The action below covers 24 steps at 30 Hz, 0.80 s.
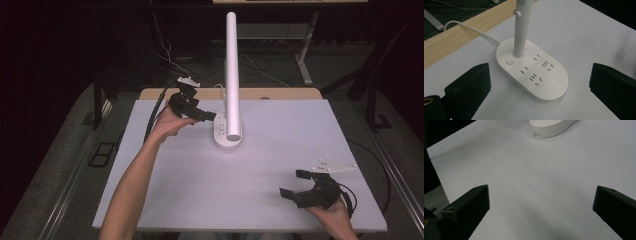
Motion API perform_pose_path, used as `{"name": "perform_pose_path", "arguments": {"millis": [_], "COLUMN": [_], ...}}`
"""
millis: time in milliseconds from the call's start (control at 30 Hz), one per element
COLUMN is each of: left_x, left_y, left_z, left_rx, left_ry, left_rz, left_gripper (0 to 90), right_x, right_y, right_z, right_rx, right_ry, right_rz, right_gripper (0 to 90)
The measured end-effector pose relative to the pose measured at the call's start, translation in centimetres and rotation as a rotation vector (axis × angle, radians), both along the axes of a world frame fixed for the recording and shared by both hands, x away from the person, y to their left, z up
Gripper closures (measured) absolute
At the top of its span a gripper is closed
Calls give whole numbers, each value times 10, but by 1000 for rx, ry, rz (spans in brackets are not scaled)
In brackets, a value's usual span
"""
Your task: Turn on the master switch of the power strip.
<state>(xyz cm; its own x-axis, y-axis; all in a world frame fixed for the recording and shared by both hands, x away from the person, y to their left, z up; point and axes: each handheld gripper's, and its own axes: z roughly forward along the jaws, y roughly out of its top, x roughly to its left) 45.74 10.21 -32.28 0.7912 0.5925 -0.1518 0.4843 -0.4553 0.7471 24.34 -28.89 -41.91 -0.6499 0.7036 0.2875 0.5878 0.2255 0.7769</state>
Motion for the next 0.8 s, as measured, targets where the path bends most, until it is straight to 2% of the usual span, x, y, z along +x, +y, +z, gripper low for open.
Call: {"name": "perform_pose_path", "arguments": {"millis": [33, 200, 233, 367, 467, 700, 800], "left_x": [2, 9, 11, 15, 18, 27, 31], "left_y": [-1, -10, -12, -18, -20, -20, -20], "left_z": [0, -3, -4, -8, -10, -20, -23], "left_rx": [18, 17, 27, 18, 35, 10, -4], "left_ry": [-2, 3, -3, -19, -31, -12, -8], "left_rz": [-8, -5, -10, 15, 12, 45, 66], "left_gripper": [27, 36, 40, 80, 111, 165, 226], "right_x": [0, 0, 0, 0, 0, 1, 1], "right_y": [0, -1, -1, -1, -1, -1, -1], "right_z": [0, 0, 0, 0, 0, 0, 0], "right_rx": [0, -2, -1, -2, 0, 1, 2], "right_ry": [0, -6, -6, -16, -10, -7, -7], "right_rz": [0, 5, 6, 4, 3, 2, 2], "right_gripper": [2, 2, 2, 2, 3, 3, 2]}}
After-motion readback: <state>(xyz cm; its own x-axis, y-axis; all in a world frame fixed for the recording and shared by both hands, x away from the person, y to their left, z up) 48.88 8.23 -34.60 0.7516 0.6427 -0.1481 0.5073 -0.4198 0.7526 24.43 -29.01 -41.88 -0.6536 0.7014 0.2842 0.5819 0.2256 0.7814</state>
